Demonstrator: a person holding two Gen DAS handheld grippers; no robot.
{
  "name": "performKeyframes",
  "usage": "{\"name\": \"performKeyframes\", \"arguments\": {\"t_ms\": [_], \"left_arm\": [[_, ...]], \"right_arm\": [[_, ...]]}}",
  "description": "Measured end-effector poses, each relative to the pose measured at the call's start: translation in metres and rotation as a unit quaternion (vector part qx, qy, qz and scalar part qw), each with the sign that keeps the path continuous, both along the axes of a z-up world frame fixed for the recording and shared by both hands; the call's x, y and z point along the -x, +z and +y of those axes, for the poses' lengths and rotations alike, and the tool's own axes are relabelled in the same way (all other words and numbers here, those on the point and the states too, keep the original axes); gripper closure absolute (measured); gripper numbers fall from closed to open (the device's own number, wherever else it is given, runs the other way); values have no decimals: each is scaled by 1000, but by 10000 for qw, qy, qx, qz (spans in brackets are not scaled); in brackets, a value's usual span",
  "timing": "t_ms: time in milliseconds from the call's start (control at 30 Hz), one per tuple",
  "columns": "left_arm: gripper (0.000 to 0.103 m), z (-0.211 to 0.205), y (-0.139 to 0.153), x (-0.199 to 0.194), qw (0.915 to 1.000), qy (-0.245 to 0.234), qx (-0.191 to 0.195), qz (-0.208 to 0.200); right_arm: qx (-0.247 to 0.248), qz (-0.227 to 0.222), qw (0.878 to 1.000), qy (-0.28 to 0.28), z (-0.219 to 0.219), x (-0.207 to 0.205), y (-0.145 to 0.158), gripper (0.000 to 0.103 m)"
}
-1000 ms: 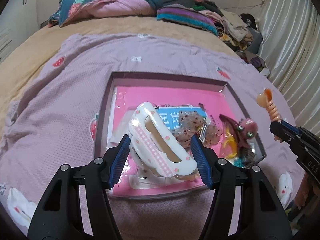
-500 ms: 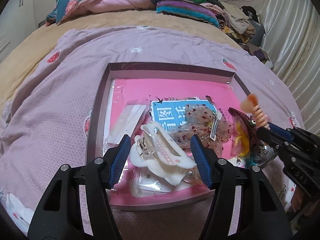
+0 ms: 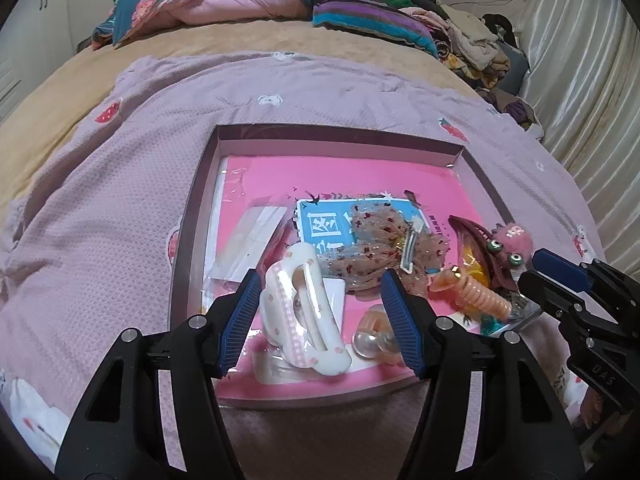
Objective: Organize jewelry
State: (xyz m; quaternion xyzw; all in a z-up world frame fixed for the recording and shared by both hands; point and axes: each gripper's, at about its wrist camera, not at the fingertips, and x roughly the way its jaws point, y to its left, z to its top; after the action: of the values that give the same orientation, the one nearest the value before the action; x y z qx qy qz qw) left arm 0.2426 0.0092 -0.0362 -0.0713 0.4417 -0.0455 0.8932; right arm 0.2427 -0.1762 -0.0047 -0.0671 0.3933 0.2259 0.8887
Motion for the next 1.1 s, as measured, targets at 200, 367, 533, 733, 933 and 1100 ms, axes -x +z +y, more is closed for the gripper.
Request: {"name": "performKeyframes", "arguments": {"t_ms": [200,367,533,733,933,1100], "left_arm": [[49,-1,12,5,10000,-6,56,-30],[40,2,22,8,9999,46,89,22],[27,4,33,15,9999,118,82,-83],[10,4,54,31,9993,183,23,-331],[10,1,77,53,9979,212,3,-607],[10,-2,89,71,9968,242,-48,-765]], "right_arm": [[-81,-5,9999,-105,-11,7,6,55],[-158,-51,9996,-234,-17,11,14,37],[-233,-137,9992,-302,-22,17,24,27],[-329,-265,9985,-362,-28,29,38,16],[-461,-440,9971,-425,-34,48,56,7],[-469,-571,9962,-457,-39,66,68,6]]}}
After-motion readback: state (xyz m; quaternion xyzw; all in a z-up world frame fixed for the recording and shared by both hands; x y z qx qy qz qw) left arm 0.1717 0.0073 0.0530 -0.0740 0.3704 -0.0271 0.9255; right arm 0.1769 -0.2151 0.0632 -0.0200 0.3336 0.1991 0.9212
